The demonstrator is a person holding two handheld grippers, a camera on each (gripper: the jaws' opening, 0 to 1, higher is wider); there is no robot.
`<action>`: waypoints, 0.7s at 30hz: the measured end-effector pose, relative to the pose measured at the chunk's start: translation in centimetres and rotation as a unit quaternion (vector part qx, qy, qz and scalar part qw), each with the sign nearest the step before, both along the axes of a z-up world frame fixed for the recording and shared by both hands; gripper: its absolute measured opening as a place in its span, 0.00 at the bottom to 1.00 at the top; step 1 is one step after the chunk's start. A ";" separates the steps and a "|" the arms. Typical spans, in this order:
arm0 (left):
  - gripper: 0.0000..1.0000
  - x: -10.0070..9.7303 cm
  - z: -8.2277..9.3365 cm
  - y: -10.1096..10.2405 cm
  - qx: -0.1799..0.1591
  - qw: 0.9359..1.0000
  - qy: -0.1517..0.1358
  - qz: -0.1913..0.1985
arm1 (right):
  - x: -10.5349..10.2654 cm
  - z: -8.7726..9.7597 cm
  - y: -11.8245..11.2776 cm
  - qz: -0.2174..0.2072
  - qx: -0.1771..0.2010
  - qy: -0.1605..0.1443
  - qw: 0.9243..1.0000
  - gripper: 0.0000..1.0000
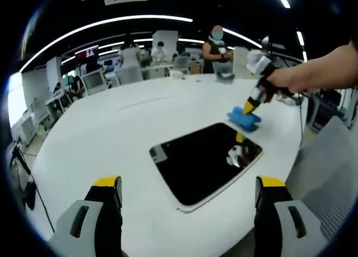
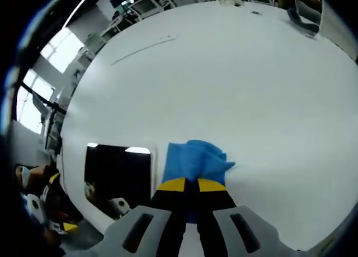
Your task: Wipe the mirror surface with the cleaning cloth until all visible marks leave the cleaned area.
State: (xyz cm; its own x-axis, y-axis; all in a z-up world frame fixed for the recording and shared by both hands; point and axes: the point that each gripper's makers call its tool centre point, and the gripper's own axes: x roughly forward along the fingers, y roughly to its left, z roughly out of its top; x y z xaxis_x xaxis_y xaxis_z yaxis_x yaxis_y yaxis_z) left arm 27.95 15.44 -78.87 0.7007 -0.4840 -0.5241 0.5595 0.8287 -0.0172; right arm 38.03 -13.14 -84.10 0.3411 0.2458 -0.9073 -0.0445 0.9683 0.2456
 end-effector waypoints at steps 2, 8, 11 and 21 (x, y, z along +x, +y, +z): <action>1.00 0.1 0.2 0.1 -0.006 1.000 -0.003 0.003 | 0.1 0.3 0.5 0.000 0.002 -0.006 1.000 0.01; 1.00 -0.1 -0.3 0.1 -0.001 1.000 0.006 0.002 | 0.1 0.2 2.2 0.008 0.009 0.001 1.000 0.01; 1.00 -0.1 -0.2 0.0 0.001 1.000 0.005 -0.001 | 0.2 0.0 3.2 0.012 0.012 0.003 1.000 0.01; 1.00 -0.3 -0.4 -0.1 0.003 1.000 0.012 -0.004 | 0.5 -0.7 5.6 0.025 0.012 0.011 1.000 0.01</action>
State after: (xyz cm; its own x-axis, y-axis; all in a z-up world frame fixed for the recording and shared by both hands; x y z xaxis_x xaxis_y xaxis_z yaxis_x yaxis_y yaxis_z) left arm 27.65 15.37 -79.31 0.6843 -0.4855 -0.5440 0.5649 0.8248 -0.0254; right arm 38.51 -7.50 -84.83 0.3080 0.2847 -0.9078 -0.0871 0.9586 0.2711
